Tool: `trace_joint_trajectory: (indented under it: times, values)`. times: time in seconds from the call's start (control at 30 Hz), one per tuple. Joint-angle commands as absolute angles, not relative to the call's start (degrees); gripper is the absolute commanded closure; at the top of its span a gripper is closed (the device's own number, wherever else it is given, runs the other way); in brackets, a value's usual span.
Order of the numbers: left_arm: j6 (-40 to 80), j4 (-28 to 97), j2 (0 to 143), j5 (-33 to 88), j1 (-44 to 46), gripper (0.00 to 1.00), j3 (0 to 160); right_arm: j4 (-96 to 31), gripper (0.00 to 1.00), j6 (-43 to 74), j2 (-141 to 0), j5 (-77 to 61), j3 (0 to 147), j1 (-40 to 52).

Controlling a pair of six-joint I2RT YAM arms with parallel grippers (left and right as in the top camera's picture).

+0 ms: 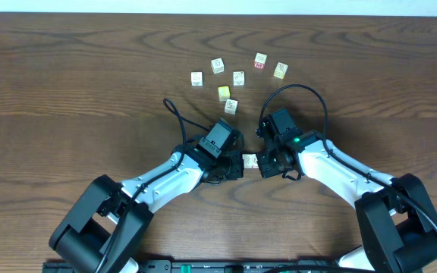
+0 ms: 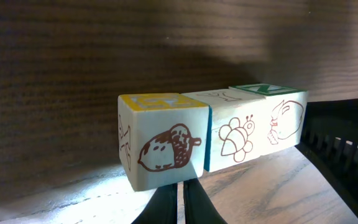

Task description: Lift 3 blocks

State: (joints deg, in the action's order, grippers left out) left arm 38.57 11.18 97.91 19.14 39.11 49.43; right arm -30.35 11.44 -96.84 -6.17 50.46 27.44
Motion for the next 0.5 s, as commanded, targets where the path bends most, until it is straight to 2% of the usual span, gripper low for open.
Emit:
trace_joint_trajectory:
  times: [0.0,0.47]
  values:
    - [37.8,10.74,98.5,18.41,39.09,0.93,49.6,-30.35,0.99,10.59,-96.75,-5.82,50.43,27.07]
    - [37.78,13.37,98.48,20.05,41.15,0.93,49.6,-30.39,0.99,10.39,-96.75,-4.95,50.43,27.07]
